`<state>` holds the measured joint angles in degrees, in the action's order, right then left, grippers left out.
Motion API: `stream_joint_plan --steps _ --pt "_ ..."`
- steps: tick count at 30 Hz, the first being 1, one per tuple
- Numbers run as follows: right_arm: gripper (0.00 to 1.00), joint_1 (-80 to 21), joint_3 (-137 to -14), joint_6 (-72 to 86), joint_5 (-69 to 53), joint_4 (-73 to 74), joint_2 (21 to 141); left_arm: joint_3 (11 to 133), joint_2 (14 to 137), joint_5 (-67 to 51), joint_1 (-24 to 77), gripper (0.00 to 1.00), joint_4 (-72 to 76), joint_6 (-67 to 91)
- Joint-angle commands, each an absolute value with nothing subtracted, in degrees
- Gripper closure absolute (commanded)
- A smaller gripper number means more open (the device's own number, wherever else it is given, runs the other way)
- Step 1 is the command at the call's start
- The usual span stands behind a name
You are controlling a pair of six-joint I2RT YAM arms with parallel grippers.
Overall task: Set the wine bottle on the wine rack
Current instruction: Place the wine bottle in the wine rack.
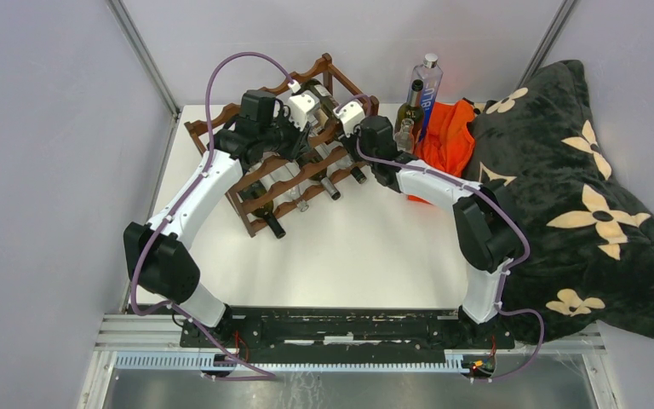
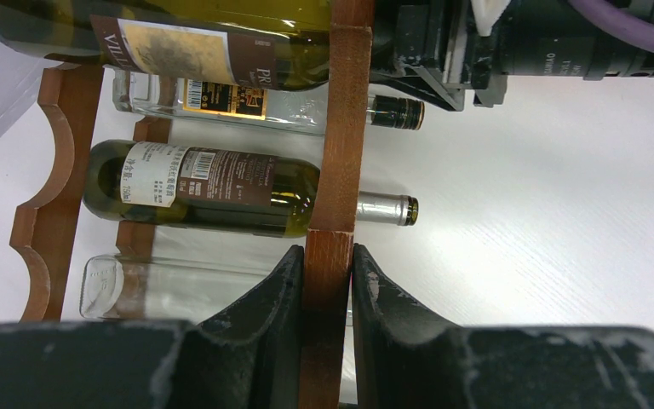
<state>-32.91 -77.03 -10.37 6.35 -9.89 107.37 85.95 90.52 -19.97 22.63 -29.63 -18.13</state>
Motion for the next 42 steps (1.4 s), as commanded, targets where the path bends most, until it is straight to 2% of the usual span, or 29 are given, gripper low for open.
stream_joint_plan --steps 1,11,13,15,22,28,34,41,42 --pt "0.84 -33.1 -83.4 -11.9 6.4 -20.5 107.2 86.3 86.8 -22.0 22.8 0.96 -28.6 -19.9" --pt "0.56 -33.1 -84.6 -13.1 6.1 -19.4 107.8 86.3 86.7 -22.0 22.8 0.94 -28.6 -19.9" --pt "0.43 -33.1 -84.1 -13.5 6.3 -19.4 107.2 86.2 86.7 -22.1 22.9 0.93 -28.7 -19.8" --pt "0.37 -33.1 -83.7 -14.0 6.5 -19.3 106.5 86.3 86.7 -22.0 22.8 0.93 -28.6 -19.7" --pt "0.34 -33.1 -80.2 -15.3 5.0 -18.4 101.5 86.2 86.6 -21.5 22.8 0.9 -28.5 -19.3" --pt "0.28 -33.1 -74.0 -16.5 0.4 -15.9 93.3 86.0 86.2 -21.1 22.8 0.69 -27.4 -17.6" --pt "0.24 -33.1 -70.2 -20.5 -15.6 -8.2 85.5 85.8 84.9 -20.2 22.8 0.4 -26.2 -15.7" --pt "0.2 -33.0 -64.7 -27.2 -31.0 2.7 75.4 84.0 79.0 -17.1 22.8 0.2 -22.2 -10.3" --pt "0.17 -33.0 -63.3 -28.2 -32.1 3.8 73.5 83.2 77.8 -16.8 22.8 0.18 -21.4 -9.2"
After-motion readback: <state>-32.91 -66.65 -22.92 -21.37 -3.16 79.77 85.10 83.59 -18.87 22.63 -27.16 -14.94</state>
